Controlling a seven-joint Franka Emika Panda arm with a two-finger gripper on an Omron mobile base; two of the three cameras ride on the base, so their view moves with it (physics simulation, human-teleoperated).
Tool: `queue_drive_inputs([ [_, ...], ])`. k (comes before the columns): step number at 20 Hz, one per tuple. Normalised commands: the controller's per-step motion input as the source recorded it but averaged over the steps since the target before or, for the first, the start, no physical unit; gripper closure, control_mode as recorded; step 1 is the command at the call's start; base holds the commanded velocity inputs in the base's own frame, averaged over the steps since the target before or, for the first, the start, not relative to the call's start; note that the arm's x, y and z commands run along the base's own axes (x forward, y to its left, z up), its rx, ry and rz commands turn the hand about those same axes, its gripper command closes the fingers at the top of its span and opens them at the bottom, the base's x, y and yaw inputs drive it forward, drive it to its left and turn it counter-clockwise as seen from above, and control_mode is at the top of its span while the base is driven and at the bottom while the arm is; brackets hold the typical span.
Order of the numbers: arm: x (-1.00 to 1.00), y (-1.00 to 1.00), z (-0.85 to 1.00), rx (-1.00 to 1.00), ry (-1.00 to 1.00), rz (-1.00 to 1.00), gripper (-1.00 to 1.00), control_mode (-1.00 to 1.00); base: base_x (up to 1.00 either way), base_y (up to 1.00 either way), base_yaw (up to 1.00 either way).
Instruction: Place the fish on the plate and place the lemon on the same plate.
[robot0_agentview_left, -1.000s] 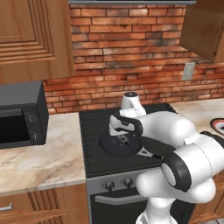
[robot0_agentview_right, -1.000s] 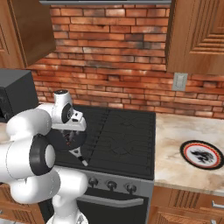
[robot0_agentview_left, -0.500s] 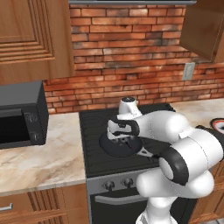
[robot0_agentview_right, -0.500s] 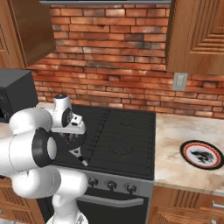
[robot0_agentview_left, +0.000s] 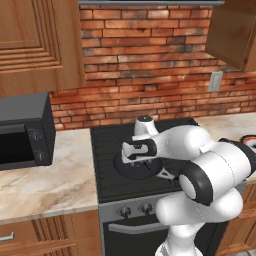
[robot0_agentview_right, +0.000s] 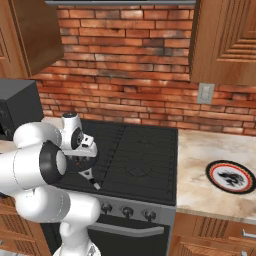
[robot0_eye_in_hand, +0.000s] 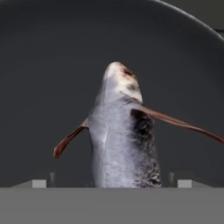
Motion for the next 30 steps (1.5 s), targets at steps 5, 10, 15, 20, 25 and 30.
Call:
queue_drive_inputs([
  [5, 0.00, 0.00, 0.00, 0.00, 0.00, 0.00, -1.00, -1.00, 0.00, 0.00, 0.00],
  [10, 0.00, 0.00, 0.00, 0.00, 0.00, 0.00, 1.00, -1.00, 0.00, 0.00, 0.00],
  [15, 0.00, 0.00, 0.00, 0.00, 0.00, 0.00, 1.00, -1.00, 0.00, 0.00, 0.00],
  [20, 0.00, 0.00, 0.06, 0.00, -0.01, -0.04, 1.00, -1.00, 0.00, 0.00, 0.00],
  [25, -0.07, -0.20, 0.74, 0.00, 0.00, -0.02, 1.00, -1.00, 0.00, 0.00, 0.00],
  [30, -0.08, -0.30, 1.00, 0.00, 0.00, 0.00, 1.00, -1.00, 0.00, 0.00, 0.00],
])
